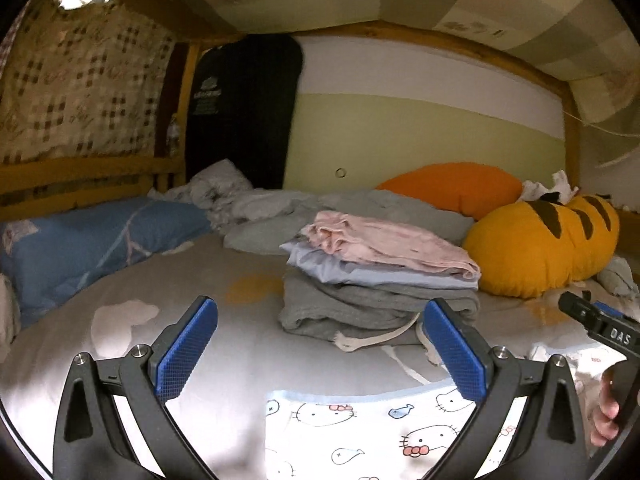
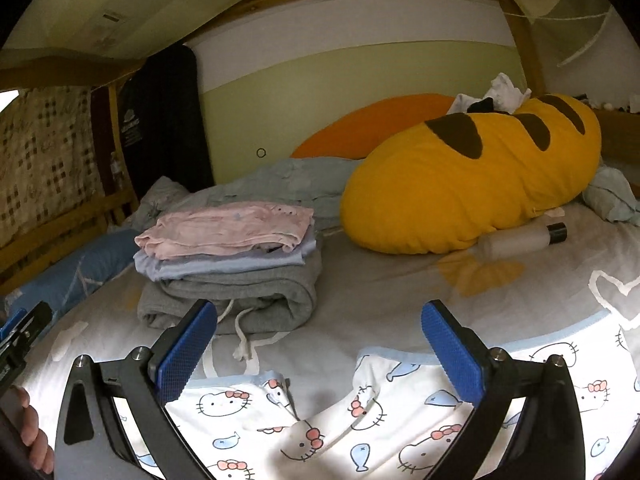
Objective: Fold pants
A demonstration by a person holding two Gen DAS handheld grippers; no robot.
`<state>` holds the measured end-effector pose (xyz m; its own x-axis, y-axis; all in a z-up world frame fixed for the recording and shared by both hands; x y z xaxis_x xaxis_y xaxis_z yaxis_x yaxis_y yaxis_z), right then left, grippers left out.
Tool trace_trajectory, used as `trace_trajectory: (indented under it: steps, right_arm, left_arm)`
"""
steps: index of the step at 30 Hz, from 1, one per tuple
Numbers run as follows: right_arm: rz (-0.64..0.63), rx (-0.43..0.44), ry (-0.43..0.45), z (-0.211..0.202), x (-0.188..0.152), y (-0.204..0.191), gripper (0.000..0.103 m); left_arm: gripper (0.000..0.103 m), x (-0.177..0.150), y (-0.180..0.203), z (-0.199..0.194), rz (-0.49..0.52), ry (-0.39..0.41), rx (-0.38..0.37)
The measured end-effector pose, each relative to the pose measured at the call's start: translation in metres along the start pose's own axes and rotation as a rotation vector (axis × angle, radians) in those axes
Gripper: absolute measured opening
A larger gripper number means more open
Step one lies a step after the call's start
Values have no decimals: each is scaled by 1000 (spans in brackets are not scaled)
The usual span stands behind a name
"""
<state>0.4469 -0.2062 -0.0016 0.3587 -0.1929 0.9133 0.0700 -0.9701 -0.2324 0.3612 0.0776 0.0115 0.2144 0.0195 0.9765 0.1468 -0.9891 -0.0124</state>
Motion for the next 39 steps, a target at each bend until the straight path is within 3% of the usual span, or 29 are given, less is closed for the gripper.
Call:
trace_trajectory:
  steps: [9, 14, 18, 22, 27, 32, 36, 39]
  right_arm:
    - [-59, 14, 49, -10, 1, -12, 102]
    - [-59, 37, 121, -26, 11, -14, 102]
    - [-80, 45, 191, -41, 18, -18, 102]
    - [-76, -13, 200, -63, 18, -11, 102]
    - [-37, 7, 274, -120, 24, -8, 102]
    - [-103, 29, 233, -158, 15, -28, 102]
    - [-107, -13, 233, -199, -5, -36, 102]
    - [-123, -14, 200, -220, -18, -49, 102]
  left_arm:
    - [102, 8, 4, -12, 39, 85, 41]
    - [102, 20, 1, -30, 0, 172, 14]
    - [102, 24, 9, -42, 32, 231, -3]
    - [102, 10, 7, -51, 63, 213, 40]
    - [102, 0, 7, -69, 19, 191, -18]
    - [102, 5, 9, -112, 81, 197, -26]
    - [102, 11, -8, -154, 70, 182, -8]
    - [102, 12, -16, -185, 123, 197, 13]
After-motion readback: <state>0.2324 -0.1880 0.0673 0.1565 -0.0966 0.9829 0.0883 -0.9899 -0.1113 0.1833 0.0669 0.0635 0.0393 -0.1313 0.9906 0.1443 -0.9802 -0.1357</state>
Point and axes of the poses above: each gripper's, at about its wrist camera, not at the fingertips, and z roughly the way its jaws point, y to its right, x to its top, the point moved 10 cm from there along z, roughly the way its jaws point, and after that the axes turned 5 degrees about z, right-handed, at the moved point
